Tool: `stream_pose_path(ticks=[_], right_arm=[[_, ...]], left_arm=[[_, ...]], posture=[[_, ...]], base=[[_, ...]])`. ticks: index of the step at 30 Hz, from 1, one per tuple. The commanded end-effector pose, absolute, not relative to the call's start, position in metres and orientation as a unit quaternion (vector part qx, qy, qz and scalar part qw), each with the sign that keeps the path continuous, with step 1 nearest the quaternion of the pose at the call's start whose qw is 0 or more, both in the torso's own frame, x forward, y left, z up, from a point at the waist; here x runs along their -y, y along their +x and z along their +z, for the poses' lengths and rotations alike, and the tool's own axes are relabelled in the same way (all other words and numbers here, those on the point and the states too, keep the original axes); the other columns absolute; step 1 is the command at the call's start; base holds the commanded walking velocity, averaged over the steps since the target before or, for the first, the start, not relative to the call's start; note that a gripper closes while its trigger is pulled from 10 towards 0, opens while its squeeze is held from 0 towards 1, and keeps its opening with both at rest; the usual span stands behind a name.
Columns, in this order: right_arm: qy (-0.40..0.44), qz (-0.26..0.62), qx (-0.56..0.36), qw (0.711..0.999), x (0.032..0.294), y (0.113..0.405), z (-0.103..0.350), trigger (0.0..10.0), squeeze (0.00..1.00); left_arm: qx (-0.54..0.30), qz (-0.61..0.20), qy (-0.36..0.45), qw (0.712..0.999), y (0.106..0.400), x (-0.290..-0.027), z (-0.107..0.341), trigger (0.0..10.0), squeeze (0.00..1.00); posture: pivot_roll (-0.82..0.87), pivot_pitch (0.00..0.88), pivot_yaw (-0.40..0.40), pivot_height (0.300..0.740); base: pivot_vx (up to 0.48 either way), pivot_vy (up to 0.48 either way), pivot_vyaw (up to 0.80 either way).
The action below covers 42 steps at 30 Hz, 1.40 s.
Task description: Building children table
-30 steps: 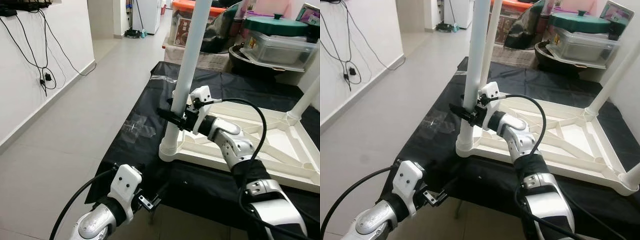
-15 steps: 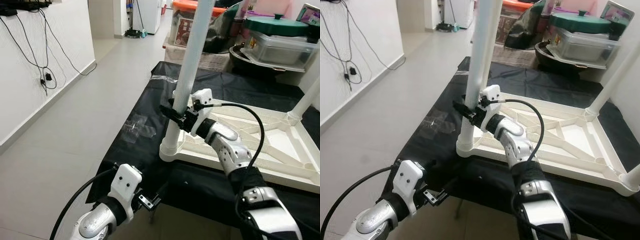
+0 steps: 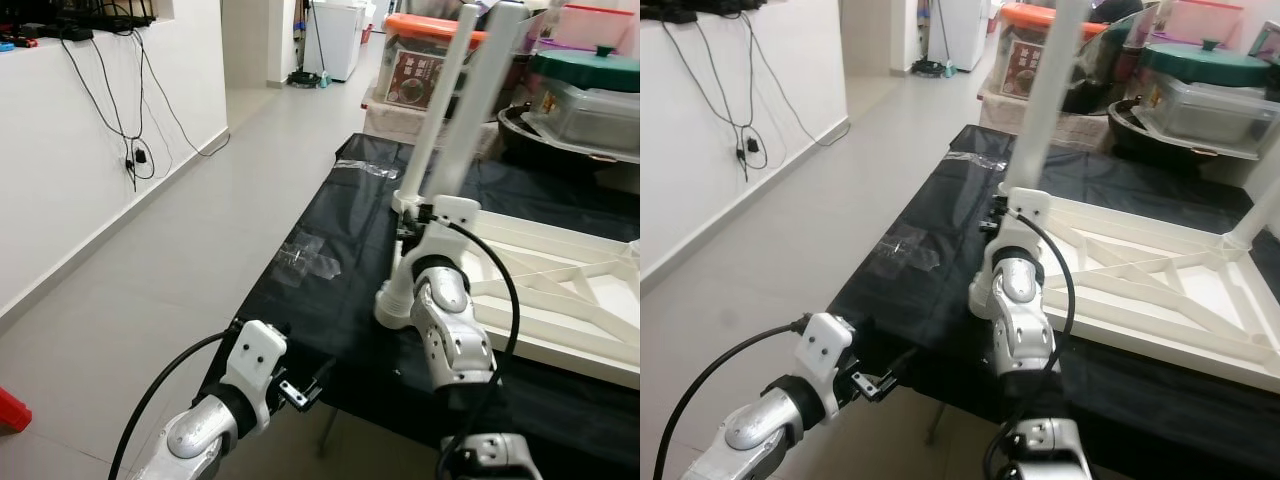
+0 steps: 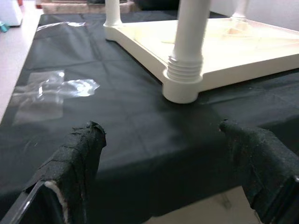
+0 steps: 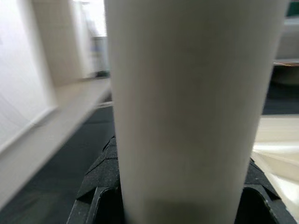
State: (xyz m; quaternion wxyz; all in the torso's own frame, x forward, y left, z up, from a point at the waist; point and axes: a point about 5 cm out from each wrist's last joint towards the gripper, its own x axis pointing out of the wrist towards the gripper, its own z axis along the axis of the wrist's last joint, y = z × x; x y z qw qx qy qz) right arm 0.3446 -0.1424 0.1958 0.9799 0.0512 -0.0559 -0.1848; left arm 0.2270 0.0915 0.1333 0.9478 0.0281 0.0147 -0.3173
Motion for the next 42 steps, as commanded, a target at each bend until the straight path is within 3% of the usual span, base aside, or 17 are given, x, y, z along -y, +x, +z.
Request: stream_pose_path(ticks=[1,11,12,16,17,21,22,23,34,38,42], right_arm=[[0.071,-0.273,0.026,0.959,0.155,0.337,0.184,0.0,0.00],[0.127,-0.292,-0.016,0.948,0.123,0.335,0.175,0.0,0.00],[0.112,-0.284,-0.015,0.952,0.121,0.333,0.176,10.0,0.00],[0.097,-0.267,-0.011,0.959,0.120,0.331,0.178,10.0,0.00],[0.099,-0.251,0.000,0.963,0.121,0.330,0.179,10.0,1.00],[0.096,-0.228,0.020,0.969,0.127,0.330,0.180,10.0,1.00],[0.091,-0.221,0.031,0.970,0.133,0.330,0.180,10.0,0.27],[0.077,-0.200,0.048,0.976,0.141,0.331,0.180,10.0,0.00],[0.061,0.019,0.097,0.993,0.198,0.340,0.189,10.0,0.00],[0.052,0.065,0.094,0.992,0.203,0.344,0.194,10.0,0.00],[0.050,0.202,0.054,0.977,0.204,0.352,0.194,10.0,0.00]], left_arm=[[-0.015,-0.316,0.029,0.948,0.229,-0.091,0.131,10.0,0.00],[-0.015,-0.318,0.035,0.947,0.232,-0.091,0.128,10.0,0.00],[-0.015,-0.319,0.035,0.947,0.232,-0.091,0.127,10.0,0.00],[-0.015,-0.320,0.035,0.947,0.232,-0.092,0.126,10.0,0.00],[-0.016,-0.322,0.035,0.946,0.233,-0.091,0.125,10.0,0.00],[-0.016,-0.323,0.034,0.945,0.234,-0.091,0.124,10.0,0.00],[-0.016,-0.324,0.034,0.945,0.235,-0.090,0.124,10.0,0.00],[-0.016,-0.326,0.034,0.945,0.235,-0.090,0.124,10.0,0.00],[-0.010,-0.330,0.035,0.943,0.236,-0.088,0.124,10.0,0.00],[-0.009,-0.330,0.035,0.943,0.235,-0.088,0.125,10.0,0.00],[-0.009,-0.332,0.034,0.943,0.230,-0.089,0.127,10.0,0.00]], posture=[[0.13,0.000,-0.108,0.740],[0.14,0.000,-0.106,0.740],[0.13,0.000,-0.102,0.740],[0.13,0.000,-0.100,0.740],[0.13,0.000,-0.100,0.740],[0.12,0.000,-0.095,0.740],[0.12,0.000,-0.092,0.740],[0.12,0.000,-0.092,0.740],[0.12,0.000,-0.092,0.740],[0.12,0.000,-0.093,0.740],[0.14,0.000,-0.101,0.740]], base=[[0.000,0.000,0.00],[0.000,0.000,0.00],[0.000,0.000,0.00],[0.000,0.000,0.00],[0.000,0.000,0.00],[0.000,0.000,0.00],[0.000,0.000,0.00],[0.000,0.000,0.00],[0.000,0.000,0.00],[0.000,0.000,0.00],[0.000,0.000,0.00]])
